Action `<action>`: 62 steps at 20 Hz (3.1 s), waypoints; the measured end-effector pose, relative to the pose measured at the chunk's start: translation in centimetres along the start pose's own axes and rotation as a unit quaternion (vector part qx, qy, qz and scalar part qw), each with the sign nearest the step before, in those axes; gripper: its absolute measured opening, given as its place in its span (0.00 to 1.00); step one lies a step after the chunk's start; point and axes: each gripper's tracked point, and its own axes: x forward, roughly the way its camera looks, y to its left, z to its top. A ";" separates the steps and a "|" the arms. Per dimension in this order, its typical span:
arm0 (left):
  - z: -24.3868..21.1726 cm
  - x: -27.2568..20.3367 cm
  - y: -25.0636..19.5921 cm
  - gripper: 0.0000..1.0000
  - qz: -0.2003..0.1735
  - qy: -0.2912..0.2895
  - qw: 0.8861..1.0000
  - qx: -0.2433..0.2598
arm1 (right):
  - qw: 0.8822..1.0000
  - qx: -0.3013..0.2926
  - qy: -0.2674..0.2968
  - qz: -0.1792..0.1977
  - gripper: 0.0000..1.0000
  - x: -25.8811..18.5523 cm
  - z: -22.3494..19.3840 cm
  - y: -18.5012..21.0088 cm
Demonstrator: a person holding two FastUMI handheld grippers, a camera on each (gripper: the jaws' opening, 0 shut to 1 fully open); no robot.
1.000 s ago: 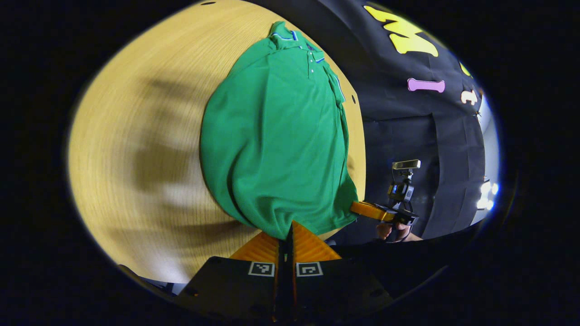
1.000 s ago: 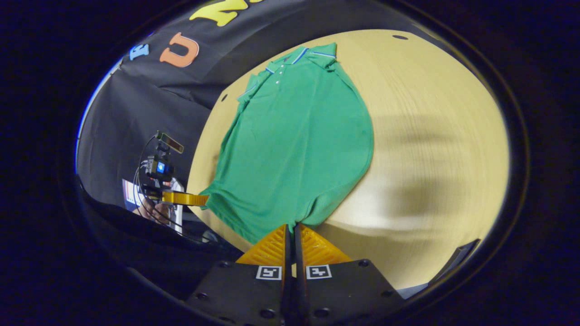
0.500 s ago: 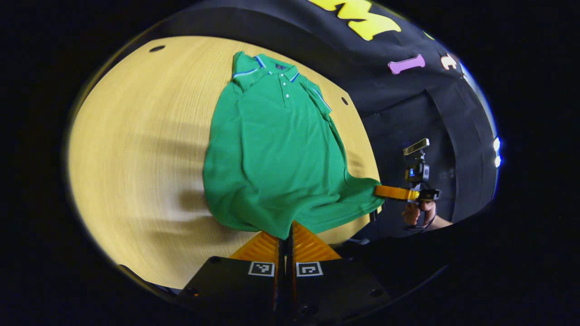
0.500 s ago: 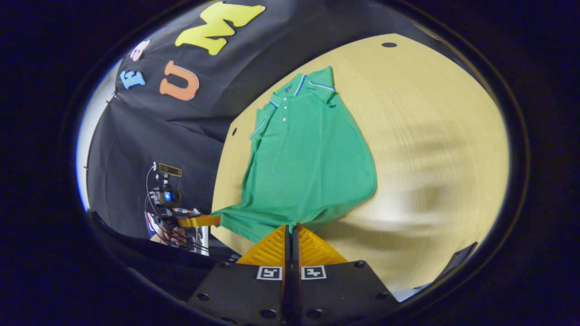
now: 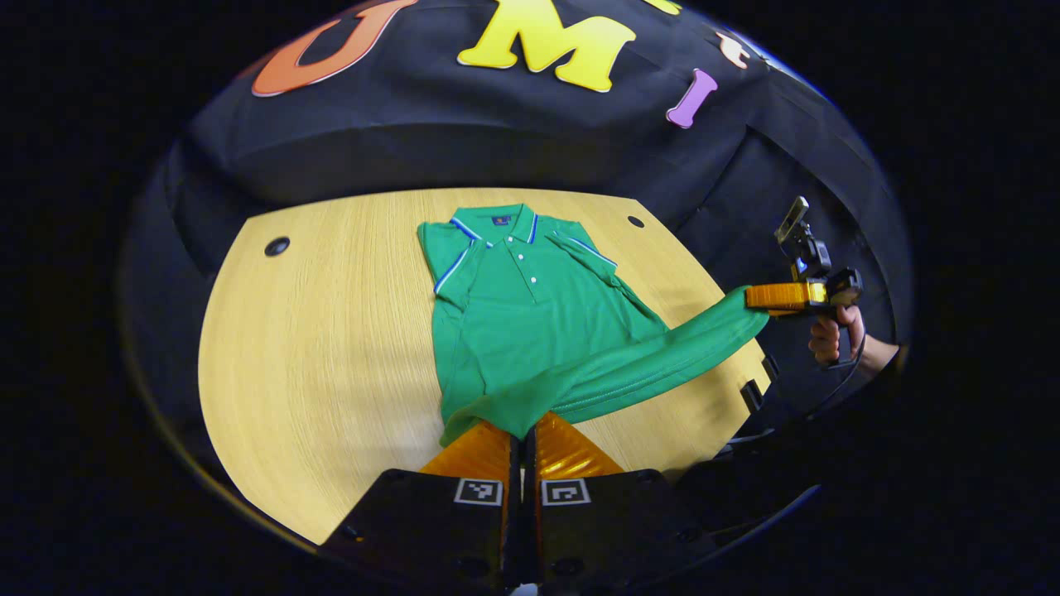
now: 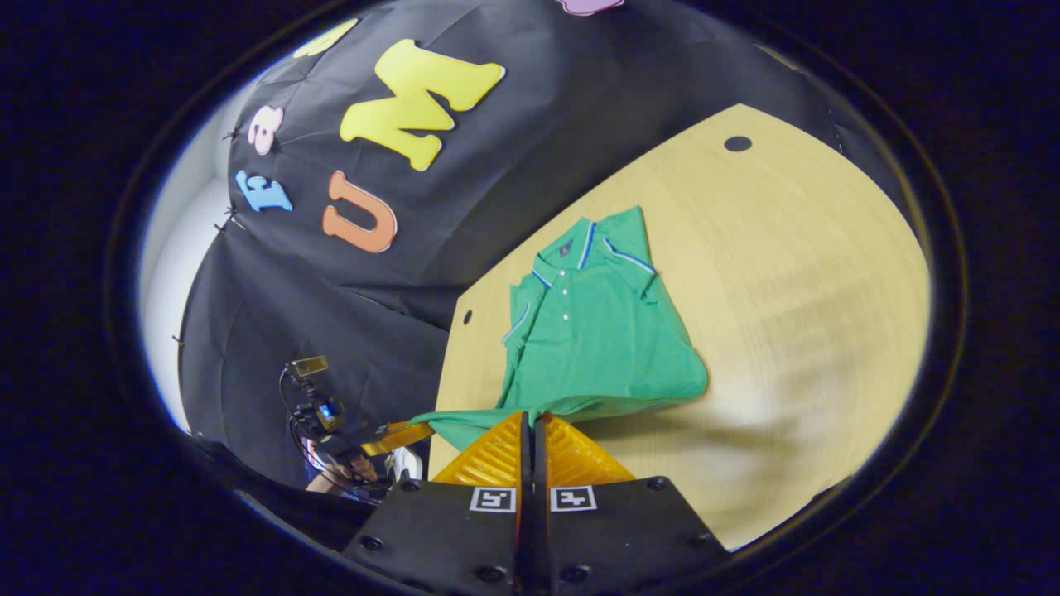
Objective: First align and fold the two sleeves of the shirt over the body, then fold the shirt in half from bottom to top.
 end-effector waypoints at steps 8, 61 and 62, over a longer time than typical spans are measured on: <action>9.8 1.3 2.2 0.03 0.025 -0.076 0.996 0.038 | 0.999 -0.003 -0.043 0.005 0.01 2.7 7.4 2.1; 17.9 28.2 17.2 0.11 0.162 -0.055 0.985 -0.035 | 0.962 -0.123 -0.106 -0.219 0.01 27.9 25.2 -10.7; 17.8 28.2 17.3 0.11 0.161 -0.057 0.984 -0.041 | 0.961 -0.124 -0.105 -0.222 0.01 28.2 25.1 -10.9</action>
